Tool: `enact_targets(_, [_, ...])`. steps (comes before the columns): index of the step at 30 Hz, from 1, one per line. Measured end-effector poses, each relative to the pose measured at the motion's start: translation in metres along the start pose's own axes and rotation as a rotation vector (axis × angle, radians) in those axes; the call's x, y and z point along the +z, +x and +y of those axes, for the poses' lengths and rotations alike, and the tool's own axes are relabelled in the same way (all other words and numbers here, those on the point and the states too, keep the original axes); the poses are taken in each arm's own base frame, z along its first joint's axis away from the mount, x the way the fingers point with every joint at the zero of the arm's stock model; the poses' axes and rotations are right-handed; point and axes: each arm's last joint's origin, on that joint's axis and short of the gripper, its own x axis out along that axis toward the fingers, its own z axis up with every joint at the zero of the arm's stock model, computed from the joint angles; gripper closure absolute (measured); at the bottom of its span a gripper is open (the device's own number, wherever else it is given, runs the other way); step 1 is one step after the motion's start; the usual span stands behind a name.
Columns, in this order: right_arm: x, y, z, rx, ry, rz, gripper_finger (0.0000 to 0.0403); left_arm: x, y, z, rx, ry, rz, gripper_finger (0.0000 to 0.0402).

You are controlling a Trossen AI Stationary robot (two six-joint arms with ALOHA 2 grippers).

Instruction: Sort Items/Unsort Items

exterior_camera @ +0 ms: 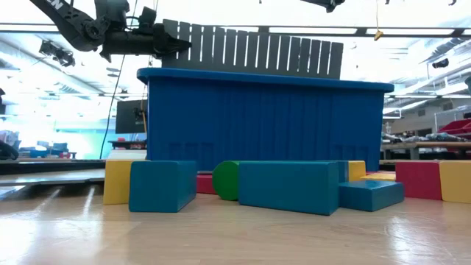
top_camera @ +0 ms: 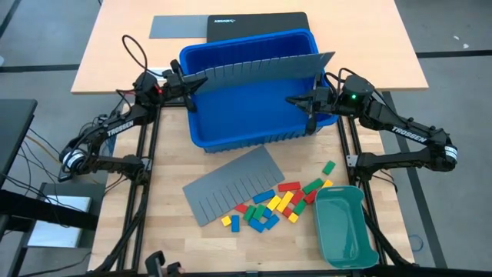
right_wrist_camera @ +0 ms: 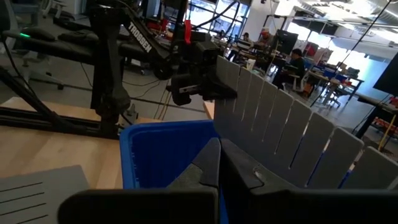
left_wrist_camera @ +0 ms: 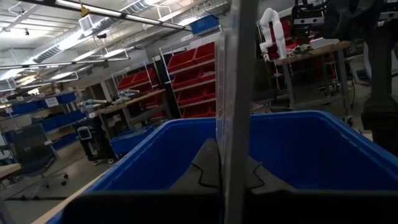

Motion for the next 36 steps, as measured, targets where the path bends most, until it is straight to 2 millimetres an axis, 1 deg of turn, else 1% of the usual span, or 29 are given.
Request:
enact_targets(4, [0.000, 0.000, 0.000, 0.000, 0.000, 0.000, 0.0401, -0.004, 0.002, 0.000, -0.001, -0.008, 0.012, 0.0399])
enact_targets(17, [0.000, 0.000, 0.000, -0.004, 0.000, 0.003, 0.0402, -0.009, 0.001, -0.001, -0.007, -0.006, 0.050, 0.0399])
enact_targets(24, [-0.001, 0.000, -0.002, -0.053, 0.000, 0.019, 0.0399, -0.012, 0.000, -0.002, -0.001, -0.016, 0.065, 0.0395])
enact_targets(28, [-0.001, 0.000, -0.002, -0.053, 0.000, 0.019, 0.0401, -0.015, 0.000, -0.001, 0.047, -0.031, 0.094, 0.0378])
enact_targets(36, [-0.001, 0.000, -0.002, -0.052, 0.000, 0.019, 0.0399, -0.020, -0.001, -0.002, 0.047, -0.054, 0.132, 0.0319])
